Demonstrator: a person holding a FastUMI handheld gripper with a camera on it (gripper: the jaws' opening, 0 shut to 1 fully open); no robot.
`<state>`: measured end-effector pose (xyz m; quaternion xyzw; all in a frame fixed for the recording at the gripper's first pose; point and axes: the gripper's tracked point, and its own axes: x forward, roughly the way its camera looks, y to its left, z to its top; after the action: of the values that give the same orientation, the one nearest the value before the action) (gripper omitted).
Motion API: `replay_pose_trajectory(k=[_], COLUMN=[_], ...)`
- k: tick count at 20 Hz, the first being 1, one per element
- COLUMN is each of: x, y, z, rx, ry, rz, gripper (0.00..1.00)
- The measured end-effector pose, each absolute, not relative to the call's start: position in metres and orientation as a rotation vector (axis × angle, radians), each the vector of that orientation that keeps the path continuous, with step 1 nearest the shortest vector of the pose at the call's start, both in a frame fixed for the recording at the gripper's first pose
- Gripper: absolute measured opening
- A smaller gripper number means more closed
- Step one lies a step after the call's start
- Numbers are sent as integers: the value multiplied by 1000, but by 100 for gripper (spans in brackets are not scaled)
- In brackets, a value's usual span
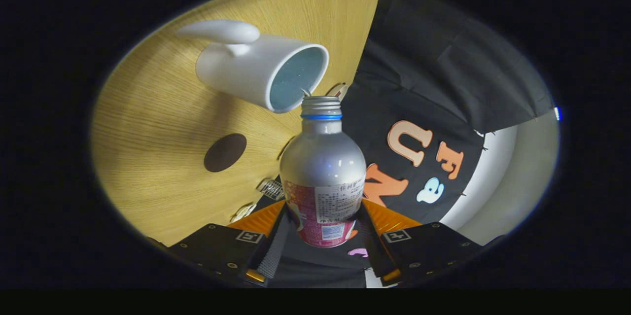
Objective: Take the bottle from table, then pour the juice into the cup, finally place the bottle on the coaster
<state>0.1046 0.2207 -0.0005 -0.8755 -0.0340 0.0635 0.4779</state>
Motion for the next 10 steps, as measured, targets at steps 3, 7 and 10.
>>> replay_pose_trajectory(k=[3, 7, 10], x=[106, 105, 106], y=[222, 225, 225], z=[0, -1, 0], rx=[-2147, -2166, -2176], ry=[-87, -92, -90], rz=[154, 159, 158], gripper=[73, 72, 72])
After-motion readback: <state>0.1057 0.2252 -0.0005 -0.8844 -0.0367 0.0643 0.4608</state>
